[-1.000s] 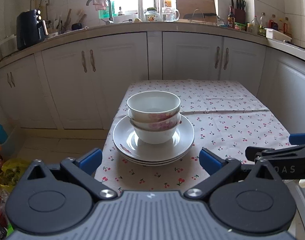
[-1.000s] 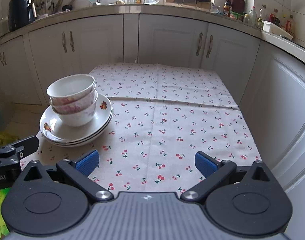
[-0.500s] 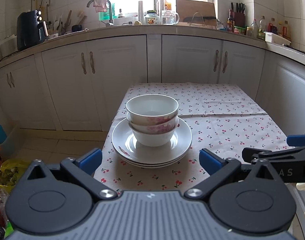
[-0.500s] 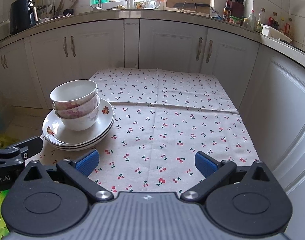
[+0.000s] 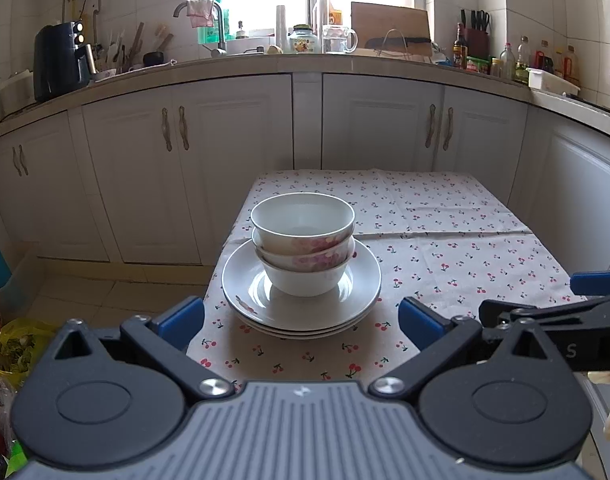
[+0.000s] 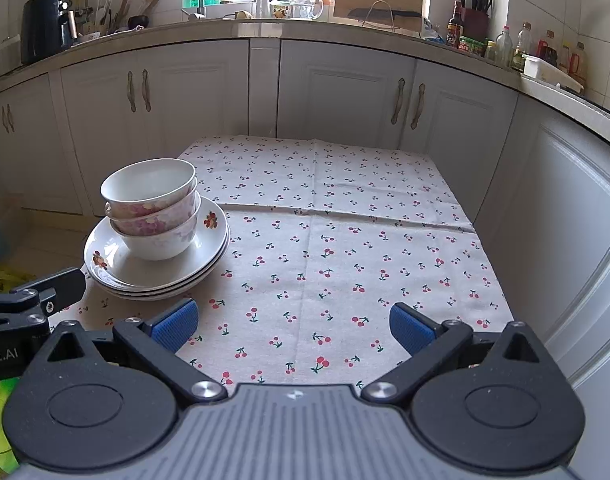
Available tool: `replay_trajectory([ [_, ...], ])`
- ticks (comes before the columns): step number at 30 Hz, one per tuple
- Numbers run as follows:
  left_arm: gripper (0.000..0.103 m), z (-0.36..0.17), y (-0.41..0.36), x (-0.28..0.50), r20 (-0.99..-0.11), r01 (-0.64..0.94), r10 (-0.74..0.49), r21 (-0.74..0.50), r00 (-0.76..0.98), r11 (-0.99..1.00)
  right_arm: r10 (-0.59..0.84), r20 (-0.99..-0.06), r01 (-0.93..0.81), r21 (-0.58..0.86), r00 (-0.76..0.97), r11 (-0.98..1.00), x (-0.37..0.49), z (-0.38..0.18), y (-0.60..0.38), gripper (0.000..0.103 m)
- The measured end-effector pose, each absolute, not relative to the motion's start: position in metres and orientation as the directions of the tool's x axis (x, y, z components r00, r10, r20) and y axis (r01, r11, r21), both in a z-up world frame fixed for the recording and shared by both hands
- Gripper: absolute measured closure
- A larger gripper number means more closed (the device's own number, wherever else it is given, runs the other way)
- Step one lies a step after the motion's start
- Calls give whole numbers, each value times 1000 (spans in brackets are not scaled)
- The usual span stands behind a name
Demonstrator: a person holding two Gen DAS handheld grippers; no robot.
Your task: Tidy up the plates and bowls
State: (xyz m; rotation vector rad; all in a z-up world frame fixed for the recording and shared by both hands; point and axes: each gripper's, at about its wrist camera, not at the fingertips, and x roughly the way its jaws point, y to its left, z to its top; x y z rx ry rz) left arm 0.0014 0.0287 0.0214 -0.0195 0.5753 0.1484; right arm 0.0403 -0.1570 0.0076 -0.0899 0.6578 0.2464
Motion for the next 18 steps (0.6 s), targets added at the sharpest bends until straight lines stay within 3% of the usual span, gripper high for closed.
replay_trajectory([
  [18, 1, 22, 27, 2, -543, -144, 136, 27, 829, 989, 189, -613, -246, -9, 767, 969, 40, 8, -158, 0],
])
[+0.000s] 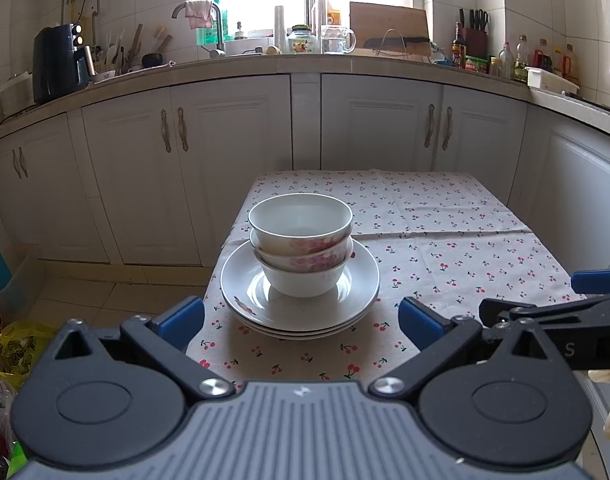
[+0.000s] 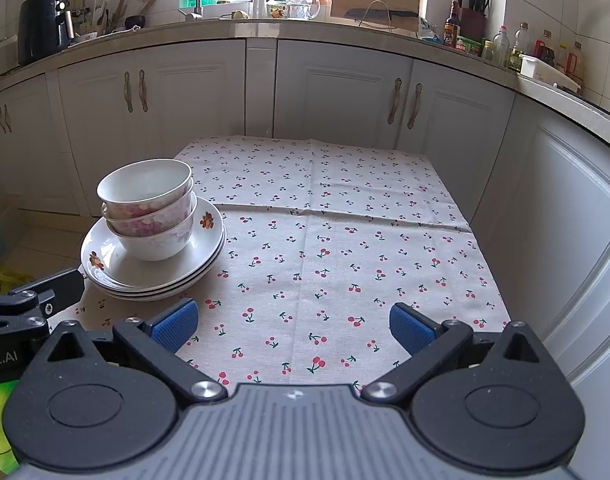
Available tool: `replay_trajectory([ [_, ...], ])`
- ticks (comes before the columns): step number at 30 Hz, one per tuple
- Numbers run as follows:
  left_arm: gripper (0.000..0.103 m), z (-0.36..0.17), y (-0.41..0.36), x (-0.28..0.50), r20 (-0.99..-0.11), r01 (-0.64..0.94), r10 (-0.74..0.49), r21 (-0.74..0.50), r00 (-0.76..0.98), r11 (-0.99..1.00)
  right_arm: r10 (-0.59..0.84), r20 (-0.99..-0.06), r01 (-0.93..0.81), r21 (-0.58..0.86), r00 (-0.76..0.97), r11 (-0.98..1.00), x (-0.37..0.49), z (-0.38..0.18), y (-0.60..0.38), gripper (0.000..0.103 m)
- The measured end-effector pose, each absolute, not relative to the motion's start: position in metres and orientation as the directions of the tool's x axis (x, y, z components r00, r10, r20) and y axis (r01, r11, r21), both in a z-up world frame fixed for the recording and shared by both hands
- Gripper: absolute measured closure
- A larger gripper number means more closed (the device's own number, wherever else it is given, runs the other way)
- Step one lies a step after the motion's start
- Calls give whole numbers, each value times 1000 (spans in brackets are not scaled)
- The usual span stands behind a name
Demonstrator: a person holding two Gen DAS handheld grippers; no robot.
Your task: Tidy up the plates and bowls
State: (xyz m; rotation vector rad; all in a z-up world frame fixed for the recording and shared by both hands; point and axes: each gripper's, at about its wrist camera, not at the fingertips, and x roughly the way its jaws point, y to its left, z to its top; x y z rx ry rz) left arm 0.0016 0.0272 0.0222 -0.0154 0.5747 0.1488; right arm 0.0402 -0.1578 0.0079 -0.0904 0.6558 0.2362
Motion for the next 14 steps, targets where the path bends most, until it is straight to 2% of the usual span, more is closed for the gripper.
replay_trajectory([
  [14, 1, 23, 27, 1, -543, -144, 134, 25, 829, 989, 183, -612, -241, -14, 769, 970, 39, 8, -158, 0],
])
